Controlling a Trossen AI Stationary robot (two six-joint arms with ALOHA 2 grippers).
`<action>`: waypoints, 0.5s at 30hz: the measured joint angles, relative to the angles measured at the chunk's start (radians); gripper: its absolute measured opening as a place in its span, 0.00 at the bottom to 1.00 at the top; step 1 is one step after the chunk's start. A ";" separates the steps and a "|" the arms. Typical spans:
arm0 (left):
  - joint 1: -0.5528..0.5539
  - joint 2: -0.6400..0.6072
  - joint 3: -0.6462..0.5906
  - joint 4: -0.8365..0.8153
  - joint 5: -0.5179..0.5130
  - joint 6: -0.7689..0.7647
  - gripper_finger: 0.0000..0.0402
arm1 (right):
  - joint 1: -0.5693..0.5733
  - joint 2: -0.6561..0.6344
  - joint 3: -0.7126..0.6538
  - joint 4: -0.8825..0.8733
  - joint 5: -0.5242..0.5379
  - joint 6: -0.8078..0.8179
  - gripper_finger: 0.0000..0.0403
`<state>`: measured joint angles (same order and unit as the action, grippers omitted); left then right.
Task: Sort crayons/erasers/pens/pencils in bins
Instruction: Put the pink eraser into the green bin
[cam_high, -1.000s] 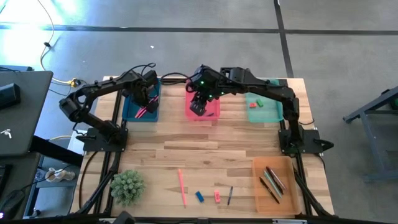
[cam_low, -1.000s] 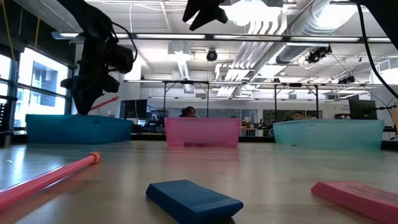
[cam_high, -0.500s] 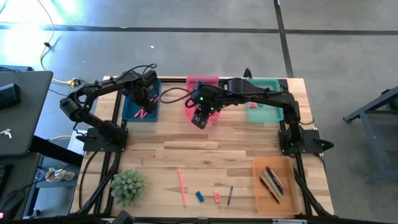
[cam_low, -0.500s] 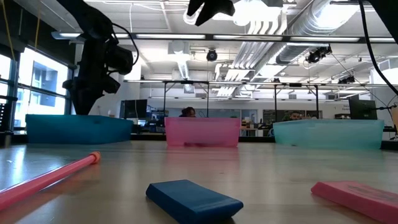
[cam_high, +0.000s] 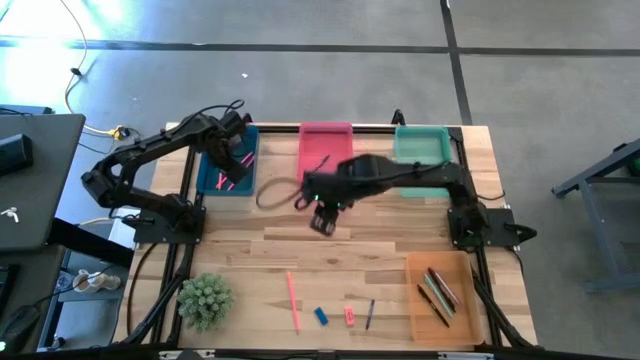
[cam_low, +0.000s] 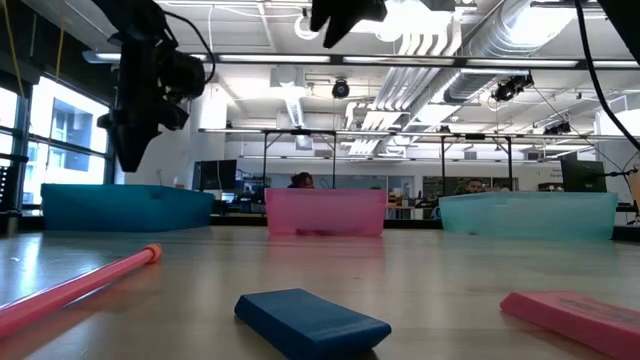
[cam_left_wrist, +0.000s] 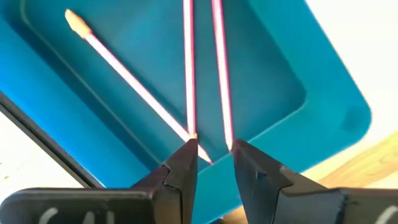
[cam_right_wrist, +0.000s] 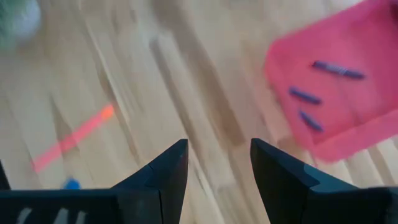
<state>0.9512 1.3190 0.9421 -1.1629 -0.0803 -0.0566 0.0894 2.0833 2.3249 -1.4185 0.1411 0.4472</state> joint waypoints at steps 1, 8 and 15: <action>-0.004 -0.013 0.000 0.001 0.003 0.000 0.22 | 0.011 0.010 0.000 -0.023 0.000 -0.004 0.41; -0.056 -0.084 0.050 0.005 0.048 -0.008 0.22 | 0.072 0.076 0.000 -0.105 0.001 0.061 0.41; -0.164 -0.110 0.111 0.018 0.051 -0.058 0.22 | 0.144 0.112 0.000 -0.131 -0.029 0.174 0.41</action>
<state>0.7871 1.2090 1.0535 -1.1451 -0.0296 -0.1142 0.2334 2.1952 2.3249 -1.5492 0.1117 0.6215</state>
